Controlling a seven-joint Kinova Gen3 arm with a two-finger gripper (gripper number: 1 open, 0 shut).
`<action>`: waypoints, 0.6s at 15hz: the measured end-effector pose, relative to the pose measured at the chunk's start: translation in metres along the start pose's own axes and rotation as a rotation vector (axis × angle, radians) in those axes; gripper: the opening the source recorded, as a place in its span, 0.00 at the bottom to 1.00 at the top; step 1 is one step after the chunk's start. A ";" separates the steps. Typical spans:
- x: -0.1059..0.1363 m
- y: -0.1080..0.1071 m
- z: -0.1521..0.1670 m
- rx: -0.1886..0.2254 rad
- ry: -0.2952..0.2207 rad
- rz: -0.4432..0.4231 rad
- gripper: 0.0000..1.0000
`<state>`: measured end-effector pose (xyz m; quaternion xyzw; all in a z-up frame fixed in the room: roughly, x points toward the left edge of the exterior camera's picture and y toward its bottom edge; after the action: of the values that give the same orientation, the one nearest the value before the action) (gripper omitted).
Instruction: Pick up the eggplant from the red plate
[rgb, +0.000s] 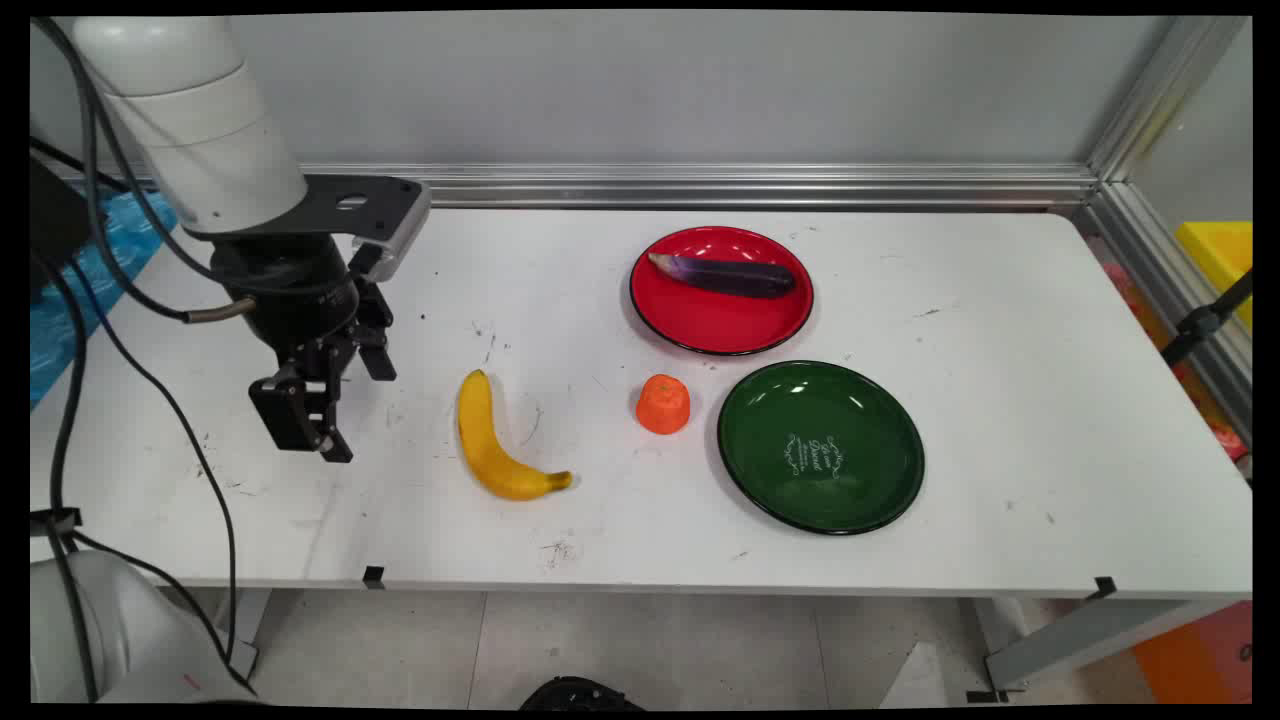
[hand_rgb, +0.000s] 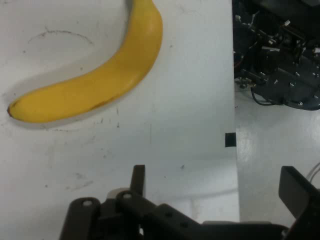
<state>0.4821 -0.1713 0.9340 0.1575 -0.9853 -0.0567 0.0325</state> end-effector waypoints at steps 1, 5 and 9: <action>0.001 -0.002 0.000 0.005 0.004 0.000 1.00; 0.029 -0.032 0.002 0.064 0.056 0.003 1.00; 0.068 -0.075 0.006 0.122 0.096 0.010 1.00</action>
<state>0.4403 -0.2623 0.9220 0.1568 -0.9851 0.0114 0.0702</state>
